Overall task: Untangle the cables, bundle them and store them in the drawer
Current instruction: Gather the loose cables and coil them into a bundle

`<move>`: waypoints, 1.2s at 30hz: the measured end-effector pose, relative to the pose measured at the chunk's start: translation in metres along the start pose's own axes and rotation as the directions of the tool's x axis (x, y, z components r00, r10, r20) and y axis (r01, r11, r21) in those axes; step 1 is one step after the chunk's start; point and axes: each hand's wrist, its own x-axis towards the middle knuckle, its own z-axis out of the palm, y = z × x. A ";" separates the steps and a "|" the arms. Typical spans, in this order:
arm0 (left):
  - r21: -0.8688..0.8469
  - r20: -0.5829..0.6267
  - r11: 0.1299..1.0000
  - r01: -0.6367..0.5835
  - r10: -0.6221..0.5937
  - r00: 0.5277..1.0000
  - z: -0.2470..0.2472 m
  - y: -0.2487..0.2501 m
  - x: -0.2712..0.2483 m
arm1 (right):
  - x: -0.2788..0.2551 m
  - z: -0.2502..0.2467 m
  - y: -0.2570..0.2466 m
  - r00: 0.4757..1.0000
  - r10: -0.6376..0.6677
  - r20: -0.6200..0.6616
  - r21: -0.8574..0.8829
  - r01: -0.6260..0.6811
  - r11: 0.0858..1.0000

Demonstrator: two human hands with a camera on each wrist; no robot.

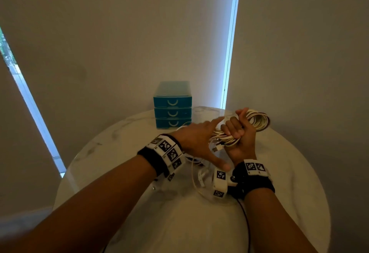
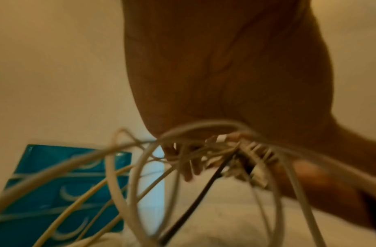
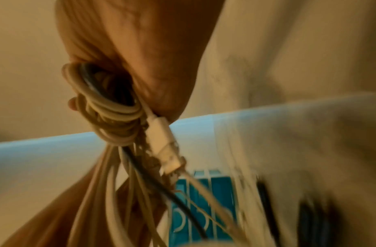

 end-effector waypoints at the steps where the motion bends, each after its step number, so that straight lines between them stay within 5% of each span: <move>1: -0.045 0.034 0.999 0.025 -0.023 0.999 0.003 -0.004 0.004 | -0.001 0.002 -0.005 1.000 -0.008 0.016 -0.001 0.008 1.000; 8: -0.045 0.070 0.998 -0.054 0.057 0.996 -0.010 -0.040 -0.004 | -0.002 -0.001 -0.024 0.998 -0.058 0.005 0.036 0.058 0.998; 11: -0.105 -0.174 0.984 -0.145 0.125 0.977 -0.024 -0.073 -0.017 | -0.001 -0.007 -0.037 0.994 -0.106 0.006 0.086 0.106 0.991; 14: -0.095 -0.470 0.974 -0.208 0.140 0.872 -0.036 -0.099 -0.026 | -0.001 -0.015 -0.036 0.990 -0.131 -0.056 0.099 0.136 0.986; 16: -0.272 -0.561 0.938 -0.215 0.027 0.827 -0.039 -0.104 -0.028 | -0.001 -0.015 -0.029 0.987 -0.124 -0.100 0.086 0.133 0.987; 19: -0.675 -0.478 0.706 -0.216 -0.195 0.857 -0.041 -0.096 -0.031 | -0.001 -0.019 -0.022 0.985 -0.108 -0.134 0.081 0.120 0.989; 21: -0.749 -0.321 0.654 -0.106 -0.217 0.922 -0.043 -0.088 -0.037 | 0.000 -0.025 -0.022 0.983 -0.103 -0.151 0.096 0.118 0.988; 25: -0.600 0.099 0.765 0.235 -0.220 0.970 -0.045 -0.086 -0.044 | 0.002 -0.034 -0.018 0.982 -0.087 -0.170 0.084 0.102 0.991; 29: -0.278 0.464 0.872 0.403 -0.246 0.851 -0.057 -0.098 -0.055 | 0.012 -0.033 -0.018 0.985 -0.068 -0.156 0.049 0.077 0.996; 31: -0.155 0.449 0.885 0.439 -0.332 0.829 -0.064 -0.099 -0.064 | 0.017 -0.031 -0.015 0.990 -0.051 -0.131 0.042 0.057 0.997; 36: -0.029 0.107 0.895 0.445 -0.440 0.892 -0.062 -0.128 -0.058 | 0.026 -0.019 0.001 0.999 -0.005 -0.042 0.063 0.007 0.998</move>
